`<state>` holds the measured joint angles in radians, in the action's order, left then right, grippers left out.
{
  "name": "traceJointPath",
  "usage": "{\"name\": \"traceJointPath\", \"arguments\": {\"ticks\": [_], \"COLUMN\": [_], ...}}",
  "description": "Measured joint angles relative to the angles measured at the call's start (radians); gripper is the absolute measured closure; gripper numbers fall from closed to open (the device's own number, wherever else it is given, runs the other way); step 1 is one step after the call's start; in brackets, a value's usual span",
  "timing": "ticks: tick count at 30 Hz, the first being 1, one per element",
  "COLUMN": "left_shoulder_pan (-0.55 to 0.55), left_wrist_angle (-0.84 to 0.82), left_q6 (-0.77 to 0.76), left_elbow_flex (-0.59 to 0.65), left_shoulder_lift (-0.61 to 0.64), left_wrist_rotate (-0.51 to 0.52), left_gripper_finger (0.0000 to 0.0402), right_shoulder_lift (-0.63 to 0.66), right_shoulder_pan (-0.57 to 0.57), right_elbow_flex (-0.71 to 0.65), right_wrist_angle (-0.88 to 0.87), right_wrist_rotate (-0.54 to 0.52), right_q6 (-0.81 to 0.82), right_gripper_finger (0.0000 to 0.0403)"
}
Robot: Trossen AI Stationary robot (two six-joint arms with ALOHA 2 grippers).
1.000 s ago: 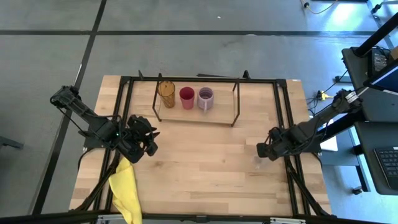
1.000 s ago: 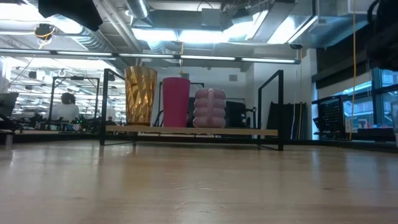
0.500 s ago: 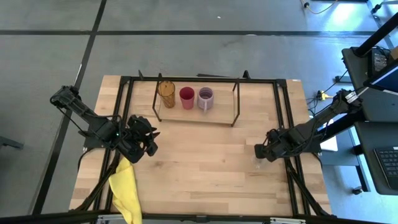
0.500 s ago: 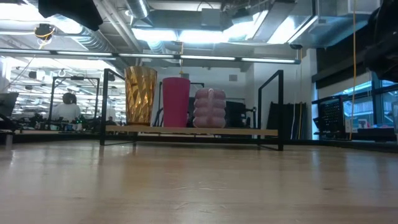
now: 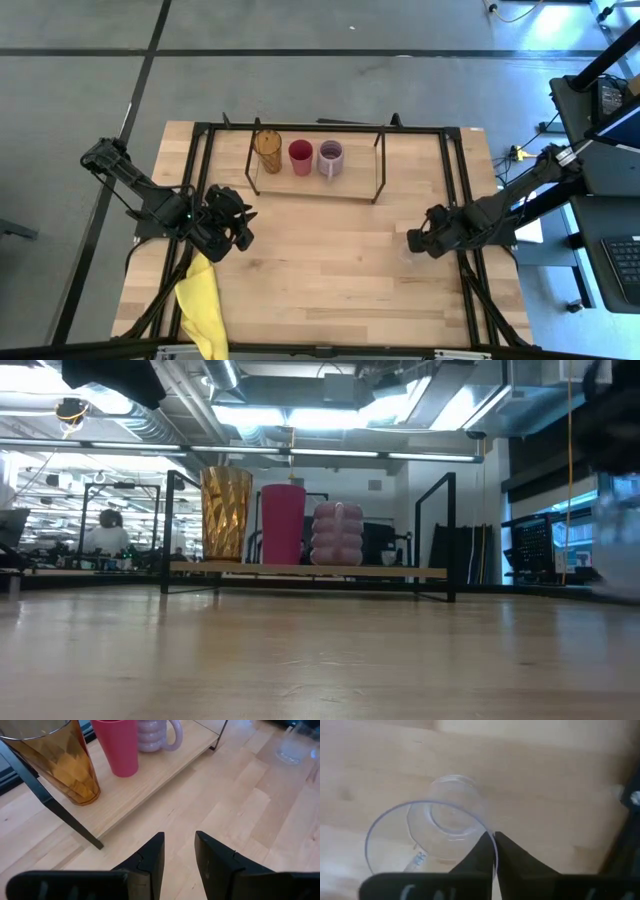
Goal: Stack small to large cups/mugs on shelf
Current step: Put the transparent mug on the shelf
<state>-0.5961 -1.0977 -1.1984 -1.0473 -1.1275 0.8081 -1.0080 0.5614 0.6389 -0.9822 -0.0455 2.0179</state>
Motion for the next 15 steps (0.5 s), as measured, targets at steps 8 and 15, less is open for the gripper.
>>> {"name": "traceJointPath", "arguments": {"ticks": [8,15], "left_shoulder_pan": [0.0,0.0], "left_wrist_angle": [0.0,0.0], "left_q6": [0.004,0.005], "left_elbow_flex": [0.0,0.0], "left_shoulder_lift": [0.0,0.0], "left_wrist_rotate": [0.001,0.002], "left_gripper_finger": [0.03,0.03], "right_shoulder_lift": [-0.091,-0.273], "right_shoulder_pan": [-0.091,-0.248], "right_elbow_flex": [0.299,0.595], "right_wrist_angle": [-0.239,-0.312], "right_wrist_rotate": [-0.123,-0.114], "right_q6": [-0.376,-0.723], "right_gripper_finger": [0.0397,0.0396]}}
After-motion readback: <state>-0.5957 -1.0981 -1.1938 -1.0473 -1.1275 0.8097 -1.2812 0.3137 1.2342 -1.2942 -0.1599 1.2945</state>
